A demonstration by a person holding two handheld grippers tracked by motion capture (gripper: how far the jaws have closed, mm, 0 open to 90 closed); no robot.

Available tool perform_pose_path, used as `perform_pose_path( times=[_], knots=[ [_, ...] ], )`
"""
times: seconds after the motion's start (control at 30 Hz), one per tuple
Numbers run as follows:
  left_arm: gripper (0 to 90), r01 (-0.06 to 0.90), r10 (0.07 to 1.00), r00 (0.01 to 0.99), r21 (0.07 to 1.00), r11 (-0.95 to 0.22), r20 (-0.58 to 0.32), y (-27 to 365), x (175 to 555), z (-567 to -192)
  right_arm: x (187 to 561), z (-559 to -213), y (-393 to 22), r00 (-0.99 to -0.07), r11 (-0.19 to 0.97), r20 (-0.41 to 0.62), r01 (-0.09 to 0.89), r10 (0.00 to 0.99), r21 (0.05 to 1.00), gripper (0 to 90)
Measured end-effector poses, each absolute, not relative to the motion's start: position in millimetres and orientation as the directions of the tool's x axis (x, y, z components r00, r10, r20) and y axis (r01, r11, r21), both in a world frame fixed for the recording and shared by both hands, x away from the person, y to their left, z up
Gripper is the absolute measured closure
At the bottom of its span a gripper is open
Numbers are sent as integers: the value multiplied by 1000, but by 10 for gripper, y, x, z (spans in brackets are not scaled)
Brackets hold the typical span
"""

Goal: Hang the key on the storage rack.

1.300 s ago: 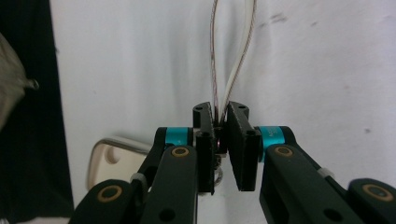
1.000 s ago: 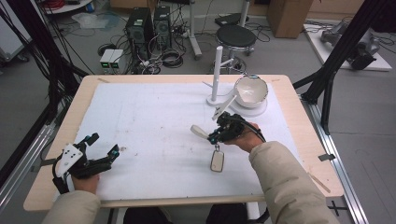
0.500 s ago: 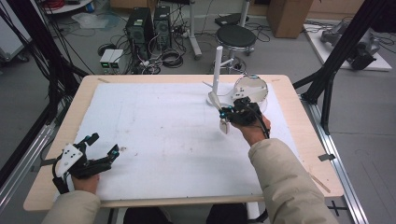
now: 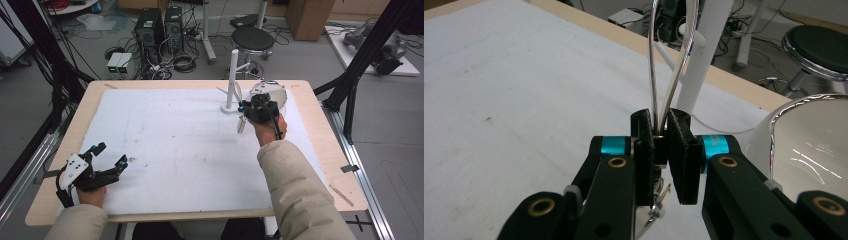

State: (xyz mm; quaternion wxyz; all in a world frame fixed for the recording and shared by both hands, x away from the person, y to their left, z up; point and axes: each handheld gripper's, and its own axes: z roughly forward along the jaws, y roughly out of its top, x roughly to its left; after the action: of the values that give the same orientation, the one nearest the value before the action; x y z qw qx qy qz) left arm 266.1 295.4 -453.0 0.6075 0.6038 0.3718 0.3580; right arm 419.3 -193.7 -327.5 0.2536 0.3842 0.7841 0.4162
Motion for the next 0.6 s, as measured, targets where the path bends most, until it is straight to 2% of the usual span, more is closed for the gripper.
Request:
perform_pose_path(
  times=[0.33, 0.6],
  knots=[
    [110, 14, 883, 468, 1000, 13, -19, 2958, 2662, -4530, 4388, -3334, -1865, -529, 321, -57, 423, 847, 847, 822],
    [110, 17, 883, 468, 1000, 13, -19, 2960, 2661, -4529, 4481, -3422, -1835, -521, 336, -64, 447, 851, 829, 822]
  ],
)
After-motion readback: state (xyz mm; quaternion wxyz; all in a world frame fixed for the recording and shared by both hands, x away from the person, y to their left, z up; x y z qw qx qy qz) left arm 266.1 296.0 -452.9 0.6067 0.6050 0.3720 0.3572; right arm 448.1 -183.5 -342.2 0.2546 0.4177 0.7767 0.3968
